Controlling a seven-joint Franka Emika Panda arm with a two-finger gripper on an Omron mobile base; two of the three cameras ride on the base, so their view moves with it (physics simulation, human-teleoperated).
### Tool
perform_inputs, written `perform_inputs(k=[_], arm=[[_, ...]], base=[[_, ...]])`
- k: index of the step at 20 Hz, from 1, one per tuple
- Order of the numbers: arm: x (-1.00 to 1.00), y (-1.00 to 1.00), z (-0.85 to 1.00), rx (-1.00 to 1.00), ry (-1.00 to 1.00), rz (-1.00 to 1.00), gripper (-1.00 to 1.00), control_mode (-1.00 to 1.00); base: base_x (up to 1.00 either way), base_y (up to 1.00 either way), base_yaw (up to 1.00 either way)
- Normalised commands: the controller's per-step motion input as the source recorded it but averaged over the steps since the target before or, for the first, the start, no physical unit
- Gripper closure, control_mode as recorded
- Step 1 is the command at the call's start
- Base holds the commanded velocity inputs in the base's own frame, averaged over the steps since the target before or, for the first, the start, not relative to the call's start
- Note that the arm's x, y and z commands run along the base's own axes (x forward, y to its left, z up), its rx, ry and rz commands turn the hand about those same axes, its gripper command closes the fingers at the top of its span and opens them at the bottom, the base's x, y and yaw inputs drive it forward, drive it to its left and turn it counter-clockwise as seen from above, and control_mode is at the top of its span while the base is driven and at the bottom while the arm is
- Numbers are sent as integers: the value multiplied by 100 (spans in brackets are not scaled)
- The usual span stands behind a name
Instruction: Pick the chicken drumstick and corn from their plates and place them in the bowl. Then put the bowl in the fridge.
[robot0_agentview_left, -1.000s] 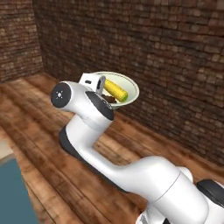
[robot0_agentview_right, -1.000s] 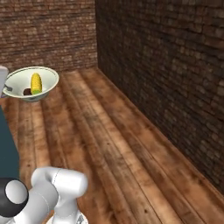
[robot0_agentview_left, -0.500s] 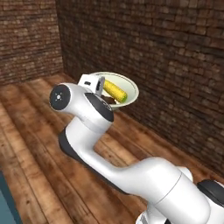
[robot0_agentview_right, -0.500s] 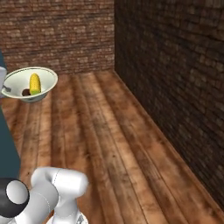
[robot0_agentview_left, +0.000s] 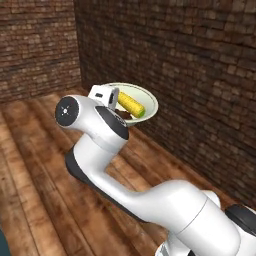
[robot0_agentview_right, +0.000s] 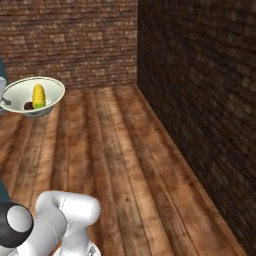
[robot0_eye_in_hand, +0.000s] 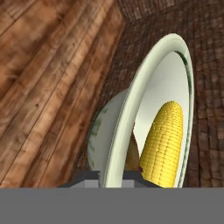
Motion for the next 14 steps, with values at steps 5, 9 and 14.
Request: perform_inputs(k=[5,9,14], arm=[[0,0,0,0,0,0,100,100],[0,0,0,0,0,0,100,100],[0,0,0,0,0,0,100,100]], base=[[89,-14,15],[87,-9,19],[87,-7,21]])
